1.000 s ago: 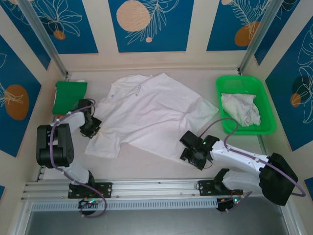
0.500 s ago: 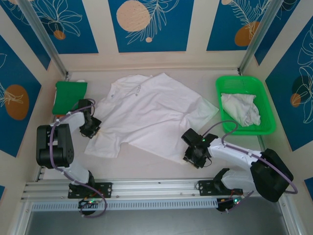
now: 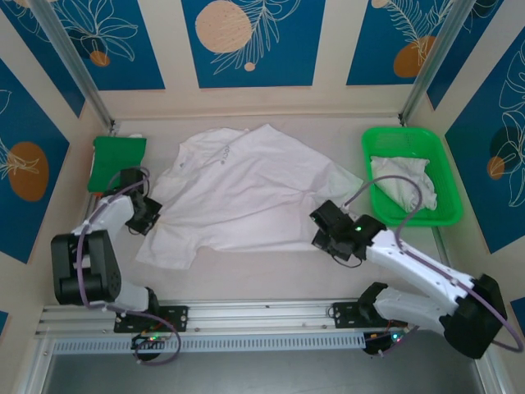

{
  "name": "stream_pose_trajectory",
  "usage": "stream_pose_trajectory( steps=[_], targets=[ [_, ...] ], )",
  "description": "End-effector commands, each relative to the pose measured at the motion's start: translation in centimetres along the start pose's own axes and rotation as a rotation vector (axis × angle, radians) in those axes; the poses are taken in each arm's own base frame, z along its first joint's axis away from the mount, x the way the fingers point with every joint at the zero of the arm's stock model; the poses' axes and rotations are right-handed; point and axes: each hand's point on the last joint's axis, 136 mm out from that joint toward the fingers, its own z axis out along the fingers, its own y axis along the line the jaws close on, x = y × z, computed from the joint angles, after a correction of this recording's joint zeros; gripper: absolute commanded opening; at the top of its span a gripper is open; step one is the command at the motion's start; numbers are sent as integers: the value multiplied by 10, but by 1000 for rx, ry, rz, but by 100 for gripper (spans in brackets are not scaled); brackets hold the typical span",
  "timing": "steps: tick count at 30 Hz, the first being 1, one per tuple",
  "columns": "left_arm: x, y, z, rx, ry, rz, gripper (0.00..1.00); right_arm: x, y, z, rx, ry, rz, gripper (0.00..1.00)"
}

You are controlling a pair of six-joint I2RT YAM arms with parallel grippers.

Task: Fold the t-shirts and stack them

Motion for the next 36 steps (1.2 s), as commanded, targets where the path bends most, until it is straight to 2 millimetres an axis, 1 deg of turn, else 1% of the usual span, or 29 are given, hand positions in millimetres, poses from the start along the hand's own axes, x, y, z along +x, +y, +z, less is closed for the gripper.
stream_pose_trajectory(
  steps=[1, 5, 8, 9, 11, 13, 16, 18, 21, 24, 27, 29, 31, 33, 35, 36],
  targets=[
    [-16, 12, -37, -43, -85, 24, 0, -35, -25, -36, 81, -189, -77, 0],
    [-18, 18, -75, -20, -145, 56, 0, -56, -21, -72, 11, -289, -104, 0],
    [-15, 18, -101, 32, -175, 73, 0, -74, -26, -102, 24, -368, -105, 0],
    [-15, 18, -109, 43, -186, 81, 0, -79, -23, -109, 19, -386, -121, 0],
    [-14, 18, -123, 58, -203, 102, 0, -88, -16, -117, -2, -410, -152, 0],
    [-15, 12, -131, 84, -199, 117, 0, -97, -4, -118, -32, -418, -189, 0],
    [-16, -13, -132, 165, -170, 140, 0, -116, 17, -104, -116, -365, -181, 0],
    [-22, -33, -124, 221, -162, 130, 0, -131, 32, -84, -178, -307, -176, 0],
    [-30, -58, -104, 246, -131, 138, 0, -157, 50, -60, -187, -288, -194, 0],
    [-39, -90, -80, 276, -91, 174, 0, -185, 71, -31, -187, -290, -223, 0],
    [-49, -122, -56, 304, -58, 174, 0, -217, 94, 1, -222, -291, -209, 0],
    [-62, -143, -44, 313, -58, 164, 0, -245, 110, 18, -245, -294, -187, 0],
    [-76, -165, -37, 324, -60, 163, 0, -273, 127, 28, -265, -309, -179, 0],
    [-92, -191, -37, 348, -69, 164, 0, -303, 145, 32, -296, -333, -177, 0],
    [-115, -223, -49, 391, -101, 165, 0, -335, 164, 28, -335, -368, -183, 0],
    [-124, -235, -56, 406, -117, 165, 0, -350, 174, 21, -356, -398, -184, 0]
  ],
)
